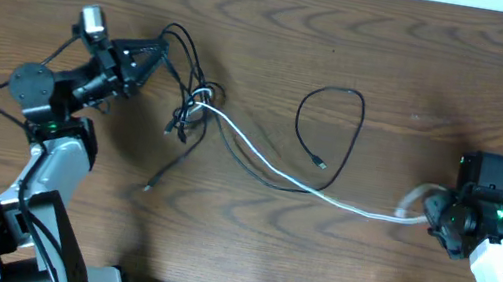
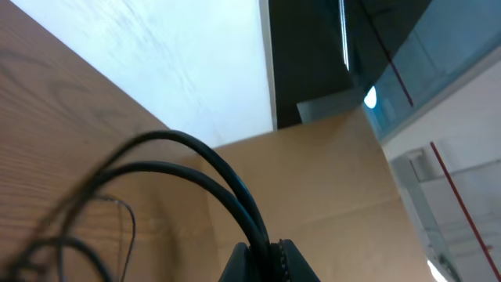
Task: Untangle cables
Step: 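Pull the grippers apart, stretching the white cable rightward from the bundle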
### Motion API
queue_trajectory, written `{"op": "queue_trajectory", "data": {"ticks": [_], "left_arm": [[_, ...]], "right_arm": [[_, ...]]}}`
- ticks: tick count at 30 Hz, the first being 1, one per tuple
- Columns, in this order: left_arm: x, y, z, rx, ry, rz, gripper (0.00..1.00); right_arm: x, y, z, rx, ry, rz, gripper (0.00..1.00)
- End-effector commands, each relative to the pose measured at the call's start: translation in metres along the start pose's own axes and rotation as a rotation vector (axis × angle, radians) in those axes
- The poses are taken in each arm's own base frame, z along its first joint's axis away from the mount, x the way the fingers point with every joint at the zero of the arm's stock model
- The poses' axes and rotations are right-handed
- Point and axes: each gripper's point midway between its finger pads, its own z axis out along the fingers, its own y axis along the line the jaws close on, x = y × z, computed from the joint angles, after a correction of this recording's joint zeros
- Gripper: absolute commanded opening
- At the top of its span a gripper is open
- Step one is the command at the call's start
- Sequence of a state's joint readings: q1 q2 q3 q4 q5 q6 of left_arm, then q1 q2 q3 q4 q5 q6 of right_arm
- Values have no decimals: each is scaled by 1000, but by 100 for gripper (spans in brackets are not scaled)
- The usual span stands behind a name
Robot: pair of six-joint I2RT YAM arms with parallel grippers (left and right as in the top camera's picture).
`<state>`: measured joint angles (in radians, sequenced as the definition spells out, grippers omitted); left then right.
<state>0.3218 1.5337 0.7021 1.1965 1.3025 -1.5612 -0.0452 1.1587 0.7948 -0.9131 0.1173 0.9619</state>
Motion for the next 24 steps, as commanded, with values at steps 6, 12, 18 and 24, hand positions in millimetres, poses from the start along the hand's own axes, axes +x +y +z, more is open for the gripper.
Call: {"op": "queue_trajectory", "data": {"ticks": [6,12,18,24], "left_arm": [[42,-20,41,65,149,205,8],[66,-23,54,85,237,191,8],[94,-32,55,120,365,221,8],[110,-42,58,158,417,268,8]], "right_arm": [[65,108,-43,-683,250,-597,58],[103,147,-87,-999,264,-851,67],[135,162,-106,-1106,237,-1023,76],[158,174,-116,-1148,193,-1116,64]]}}
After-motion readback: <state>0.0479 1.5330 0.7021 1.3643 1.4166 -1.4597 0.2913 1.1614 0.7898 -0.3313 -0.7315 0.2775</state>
